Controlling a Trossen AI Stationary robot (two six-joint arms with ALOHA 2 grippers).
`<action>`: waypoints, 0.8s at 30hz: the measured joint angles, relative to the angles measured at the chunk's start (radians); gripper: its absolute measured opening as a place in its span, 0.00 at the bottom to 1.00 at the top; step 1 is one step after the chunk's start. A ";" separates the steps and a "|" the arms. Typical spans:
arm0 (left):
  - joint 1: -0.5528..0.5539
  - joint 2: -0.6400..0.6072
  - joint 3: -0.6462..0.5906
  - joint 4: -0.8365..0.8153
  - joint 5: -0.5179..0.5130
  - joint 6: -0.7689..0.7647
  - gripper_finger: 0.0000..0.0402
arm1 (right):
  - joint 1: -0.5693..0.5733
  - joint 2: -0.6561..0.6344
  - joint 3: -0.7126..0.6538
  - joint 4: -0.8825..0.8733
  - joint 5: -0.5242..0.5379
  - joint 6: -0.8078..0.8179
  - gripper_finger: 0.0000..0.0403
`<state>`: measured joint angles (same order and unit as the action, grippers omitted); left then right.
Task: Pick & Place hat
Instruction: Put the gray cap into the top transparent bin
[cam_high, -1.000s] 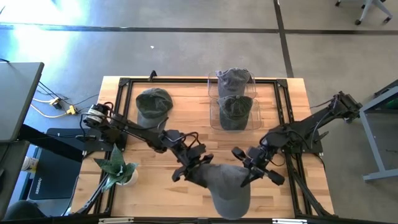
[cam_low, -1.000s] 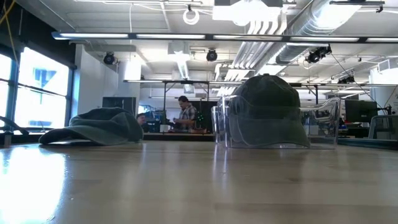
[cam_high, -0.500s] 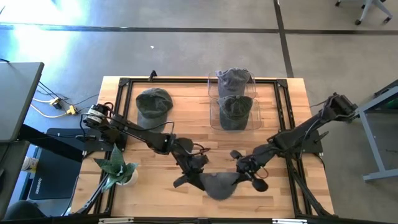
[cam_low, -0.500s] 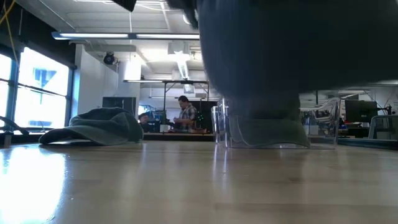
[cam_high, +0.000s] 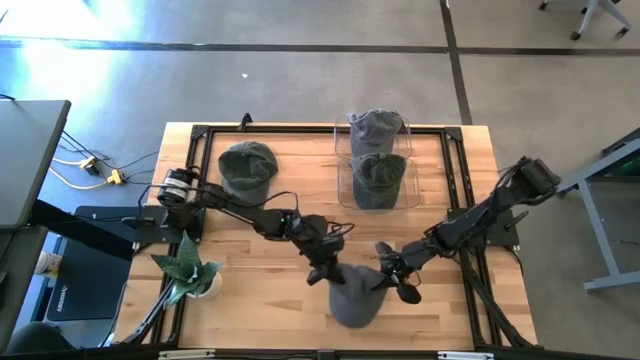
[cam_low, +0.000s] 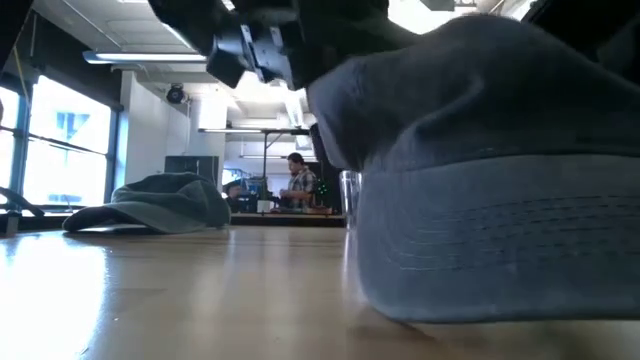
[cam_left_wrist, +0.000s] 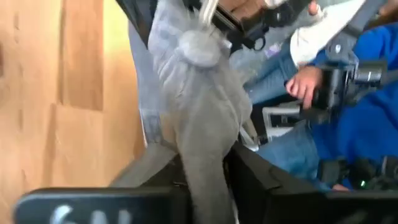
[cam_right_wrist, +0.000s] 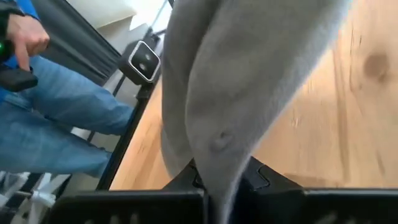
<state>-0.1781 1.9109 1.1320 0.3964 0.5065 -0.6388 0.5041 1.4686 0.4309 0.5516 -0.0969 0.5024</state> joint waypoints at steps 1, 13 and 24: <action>0.009 0.003 0.000 0.007 0.002 -0.005 0.22 | 0.000 0.014 0.005 0.000 -0.001 0.018 0.03; 0.123 -0.028 0.002 -0.068 0.111 0.003 0.52 | -0.032 -0.056 0.005 -0.281 -0.217 0.237 0.40; 0.041 -0.027 0.002 -0.178 -0.102 0.052 0.48 | -0.065 -0.187 0.005 -0.390 0.027 0.291 0.62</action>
<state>-0.1372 1.8839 1.1341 0.2186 0.4044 -0.5871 0.4389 1.2820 0.4358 0.1621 -0.0695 0.7937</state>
